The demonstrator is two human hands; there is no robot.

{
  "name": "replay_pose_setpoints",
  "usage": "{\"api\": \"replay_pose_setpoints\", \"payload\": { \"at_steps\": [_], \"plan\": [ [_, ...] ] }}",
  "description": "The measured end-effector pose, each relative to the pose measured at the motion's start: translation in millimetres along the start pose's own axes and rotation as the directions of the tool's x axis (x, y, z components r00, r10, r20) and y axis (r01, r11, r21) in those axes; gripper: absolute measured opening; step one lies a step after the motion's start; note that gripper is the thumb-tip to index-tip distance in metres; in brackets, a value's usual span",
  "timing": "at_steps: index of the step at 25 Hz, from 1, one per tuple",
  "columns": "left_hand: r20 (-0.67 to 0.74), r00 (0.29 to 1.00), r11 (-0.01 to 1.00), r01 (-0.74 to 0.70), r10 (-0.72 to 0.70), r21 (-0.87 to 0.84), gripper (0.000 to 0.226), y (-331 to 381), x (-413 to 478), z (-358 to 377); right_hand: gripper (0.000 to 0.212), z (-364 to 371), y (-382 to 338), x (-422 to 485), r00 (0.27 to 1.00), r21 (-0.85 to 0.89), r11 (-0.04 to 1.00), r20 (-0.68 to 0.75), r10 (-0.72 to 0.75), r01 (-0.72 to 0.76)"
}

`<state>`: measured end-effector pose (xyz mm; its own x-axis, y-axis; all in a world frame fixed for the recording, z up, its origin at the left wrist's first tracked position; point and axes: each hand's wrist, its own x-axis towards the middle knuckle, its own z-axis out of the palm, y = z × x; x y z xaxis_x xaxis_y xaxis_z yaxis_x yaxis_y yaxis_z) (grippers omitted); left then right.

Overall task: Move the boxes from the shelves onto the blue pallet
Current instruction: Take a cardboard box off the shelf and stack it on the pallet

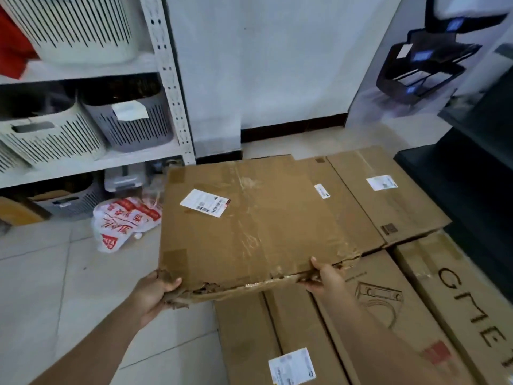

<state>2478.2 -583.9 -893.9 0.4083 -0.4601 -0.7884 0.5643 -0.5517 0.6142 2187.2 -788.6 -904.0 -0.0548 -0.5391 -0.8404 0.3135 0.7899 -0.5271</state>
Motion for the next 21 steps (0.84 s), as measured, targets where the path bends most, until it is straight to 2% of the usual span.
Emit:
{"api": "replay_pose_setpoints", "payload": {
  "at_steps": [2,5,8,10,13,14,16,17,18,19,21],
  "plan": [
    [0.003,0.999,0.999,0.037,-0.037,-0.006,0.032,-15.5,50.8,3.3,0.017,3.7,16.5,52.3,1.0,0.028,0.999,-0.015,0.021,-0.021],
    [-0.036,0.999,1.0,0.009,-0.009,-0.003,0.035,-36.3,101.4,14.4,0.025,6.6,34.1,110.9,0.999,0.024,1.0,-0.034,0.011,-0.011],
    [-0.049,0.997,0.991,-0.058,0.065,0.123,0.044,-40.9,126.2,23.7,0.025,16.5,40.5,143.7,1.0,-0.039,0.999,-0.028,-0.015,0.013],
    [-0.088,0.993,0.981,-0.066,0.084,0.183,0.038,-38.6,139.4,28.1,0.031,23.5,43.7,158.4,0.999,-0.109,0.994,-0.017,-0.028,0.026],
    [-0.158,0.985,0.96,-0.025,0.071,0.278,0.018,-34.9,133.3,39.7,0.041,30.1,52.1,148.7,0.999,-0.28,0.96,0.04,-0.001,0.012],
    [-0.166,0.983,0.947,-0.021,0.078,0.321,0.014,-34.8,126.6,44.5,0.041,32.1,51.4,136.8,0.998,-0.34,0.94,0.057,0.003,0.016],
    [-0.185,0.974,0.928,-0.052,0.129,0.37,0.021,-28.0,108.6,52.8,0.042,37.3,39.9,111.9,0.995,-0.45,0.892,0.101,-0.007,0.052],
    [-0.195,0.969,0.919,-0.068,0.154,0.389,0.012,-18.8,95.4,57.7,0.042,39.6,24.8,96.7,0.995,-0.509,0.858,0.099,-0.029,0.076],
    [-0.187,0.963,0.899,-0.099,0.195,0.427,0.015,-6.8,79.2,61.4,0.04,39.0,7.4,78.2,0.993,-0.563,0.819,0.096,-0.07,0.112],
    [-0.175,0.957,0.883,-0.13,0.23,0.451,0.029,6.1,62.1,64.9,0.039,36.4,-11.6,58.9,0.986,-0.615,0.771,0.113,-0.122,0.166],
    [-0.155,0.943,0.871,-0.2,0.296,0.448,0.031,37.3,20.3,73.2,0.04,27.8,-52.7,17.0,0.95,-0.691,0.653,0.217,-0.224,0.312]
  ]
}}
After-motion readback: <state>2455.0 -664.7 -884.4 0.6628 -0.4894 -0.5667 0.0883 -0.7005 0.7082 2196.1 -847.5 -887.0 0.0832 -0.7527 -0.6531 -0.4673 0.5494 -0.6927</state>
